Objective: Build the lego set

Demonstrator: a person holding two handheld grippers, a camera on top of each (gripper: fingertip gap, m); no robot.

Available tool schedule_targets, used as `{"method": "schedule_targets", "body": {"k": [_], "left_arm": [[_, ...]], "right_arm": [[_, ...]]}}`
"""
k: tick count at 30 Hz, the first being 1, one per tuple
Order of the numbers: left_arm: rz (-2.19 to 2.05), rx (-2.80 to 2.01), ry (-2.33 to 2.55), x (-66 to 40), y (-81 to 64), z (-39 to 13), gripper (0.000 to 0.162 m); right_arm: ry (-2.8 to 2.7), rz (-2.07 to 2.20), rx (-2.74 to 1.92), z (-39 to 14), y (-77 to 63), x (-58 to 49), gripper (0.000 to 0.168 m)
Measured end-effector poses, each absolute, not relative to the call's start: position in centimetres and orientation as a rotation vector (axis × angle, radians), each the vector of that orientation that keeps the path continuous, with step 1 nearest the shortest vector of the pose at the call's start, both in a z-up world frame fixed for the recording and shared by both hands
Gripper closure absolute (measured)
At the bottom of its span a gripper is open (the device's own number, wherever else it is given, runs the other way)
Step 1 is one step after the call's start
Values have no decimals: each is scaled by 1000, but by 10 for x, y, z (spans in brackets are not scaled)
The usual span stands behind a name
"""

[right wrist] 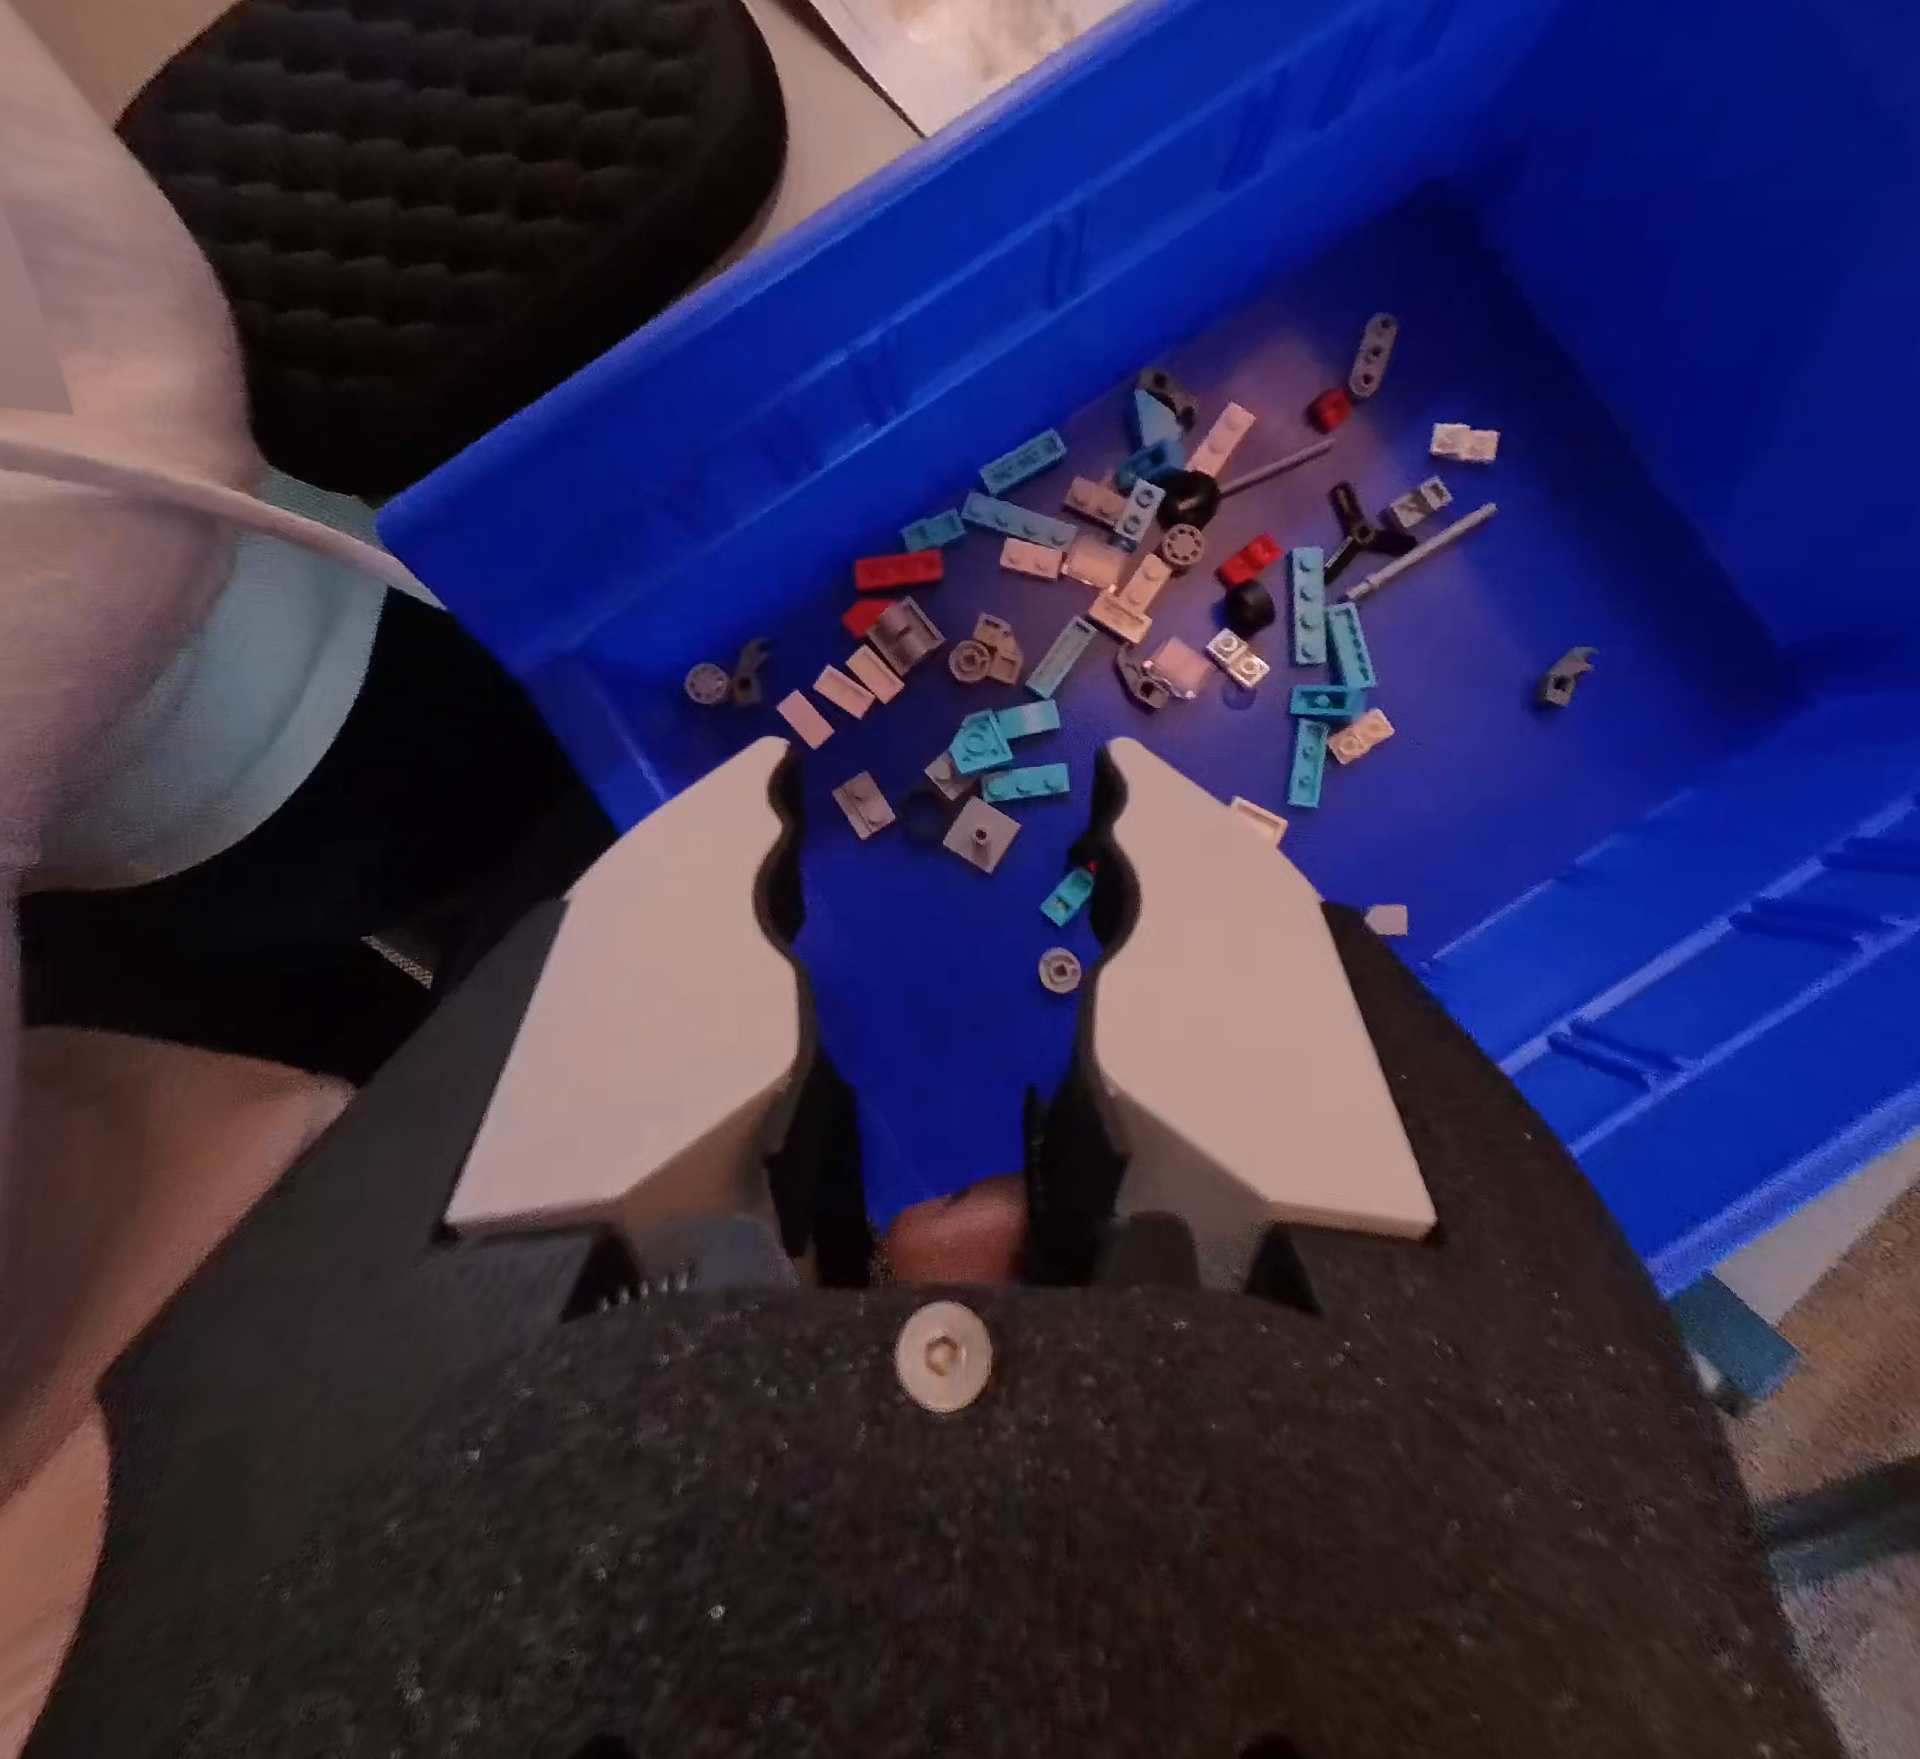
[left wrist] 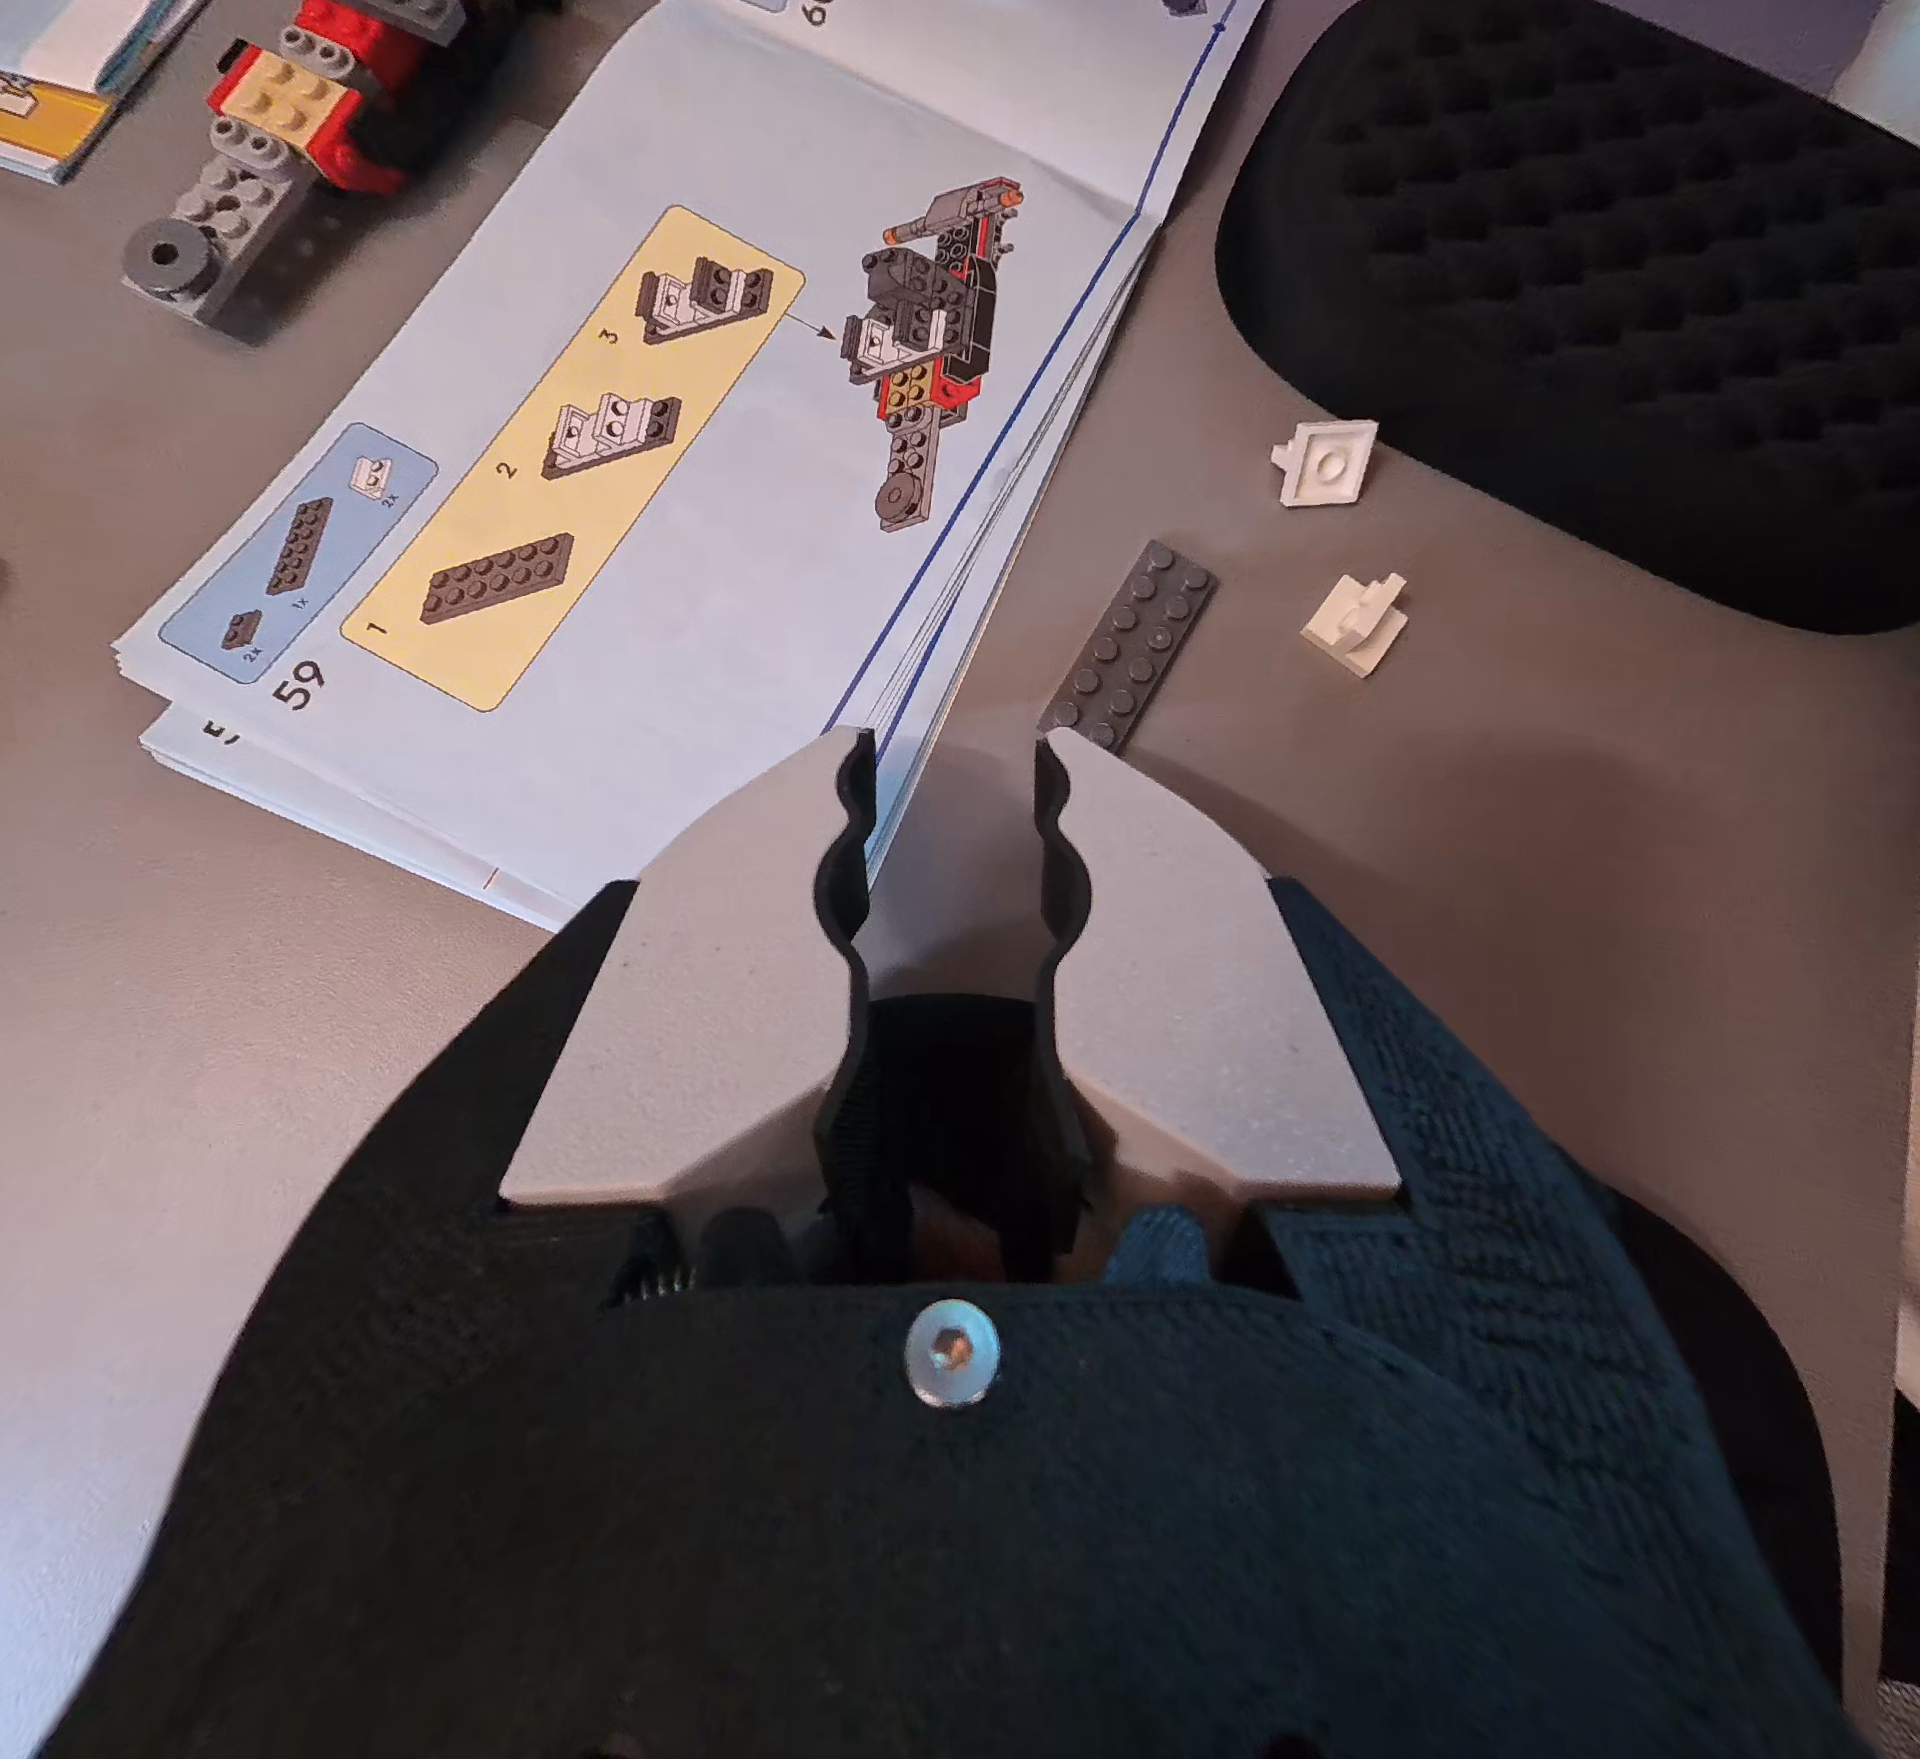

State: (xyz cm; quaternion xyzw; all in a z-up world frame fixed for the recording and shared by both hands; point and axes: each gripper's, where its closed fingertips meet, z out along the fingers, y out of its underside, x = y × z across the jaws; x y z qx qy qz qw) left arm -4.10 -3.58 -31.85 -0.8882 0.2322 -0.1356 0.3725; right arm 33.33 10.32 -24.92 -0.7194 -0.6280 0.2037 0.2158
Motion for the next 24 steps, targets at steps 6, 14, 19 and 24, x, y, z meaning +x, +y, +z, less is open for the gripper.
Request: {"method": "schedule_targets", "body": {"k": [6, 14, 19, 24], "left_arm": [[-337, -2268, 599, -41, -36, -318, 133], [-347, -2277, 599, -41, -36, -319, 133], [-357, -2283, 599, -41, -36, -319, 133], [-361, -2288, 597, -41, -36, -320, 133]], "right_arm": [[-1818, 624, -1991, -247, 89, 336, 114], [-1760, 586, -2101, -250, 92, 347, 97], [-1791, 712, -2043, -248, 80, 338, 109], [-1728, 618, -2110, -254, 92, 346, 94]]}}
